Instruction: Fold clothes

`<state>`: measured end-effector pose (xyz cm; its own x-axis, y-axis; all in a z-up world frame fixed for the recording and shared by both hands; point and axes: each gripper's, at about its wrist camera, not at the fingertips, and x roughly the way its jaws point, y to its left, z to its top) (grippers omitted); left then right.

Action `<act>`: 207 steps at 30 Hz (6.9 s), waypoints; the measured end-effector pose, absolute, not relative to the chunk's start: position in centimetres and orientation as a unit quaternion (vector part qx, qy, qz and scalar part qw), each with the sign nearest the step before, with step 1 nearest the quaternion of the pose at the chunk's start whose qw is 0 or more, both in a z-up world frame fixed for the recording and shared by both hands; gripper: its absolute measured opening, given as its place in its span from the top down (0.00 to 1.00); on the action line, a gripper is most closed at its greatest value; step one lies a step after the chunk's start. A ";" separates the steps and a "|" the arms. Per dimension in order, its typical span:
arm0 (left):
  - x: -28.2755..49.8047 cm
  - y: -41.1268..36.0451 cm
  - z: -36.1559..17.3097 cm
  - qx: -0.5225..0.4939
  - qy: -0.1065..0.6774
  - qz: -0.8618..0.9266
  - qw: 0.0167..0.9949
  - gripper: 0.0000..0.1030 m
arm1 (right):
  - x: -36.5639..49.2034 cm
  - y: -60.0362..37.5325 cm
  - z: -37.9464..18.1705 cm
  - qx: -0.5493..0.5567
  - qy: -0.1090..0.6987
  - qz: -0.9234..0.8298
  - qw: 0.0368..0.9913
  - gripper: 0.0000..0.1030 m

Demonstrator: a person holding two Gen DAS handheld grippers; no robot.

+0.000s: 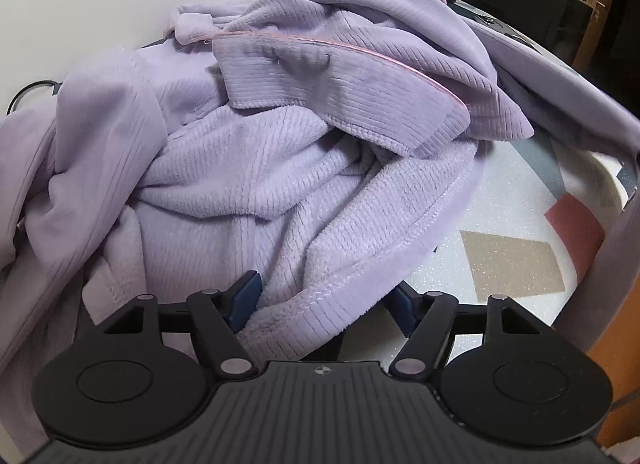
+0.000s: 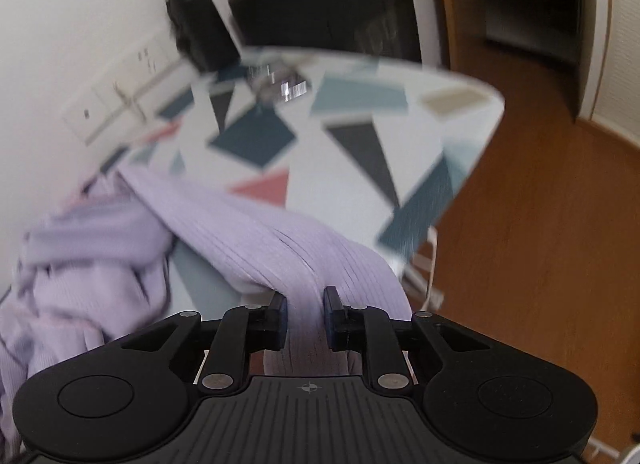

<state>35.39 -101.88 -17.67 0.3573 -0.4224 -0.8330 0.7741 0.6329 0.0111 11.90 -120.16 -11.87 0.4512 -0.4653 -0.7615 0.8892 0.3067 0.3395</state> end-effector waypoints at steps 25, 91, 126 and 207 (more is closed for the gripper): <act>37.1 -104.0 -17.6 0.180 0.445 -0.367 0.797 0.33 | 42.0 -123.7 2.4 0.252 0.164 -0.197 0.933 0.70; 35.8 -103.0 -17.4 0.204 0.426 -0.371 0.800 0.76 | 27.5 -127.3 -12.4 0.300 0.305 -0.307 0.850 0.50; 32.4 -102.9 -13.5 0.219 0.407 -0.449 0.765 0.89 | 29.2 -123.2 -9.9 0.173 0.264 -0.239 0.918 0.97; 41.2 -103.6 -15.6 0.131 0.464 -0.081 0.872 0.27 | 37.6 -146.2 -12.5 0.434 0.243 -0.437 0.749 0.81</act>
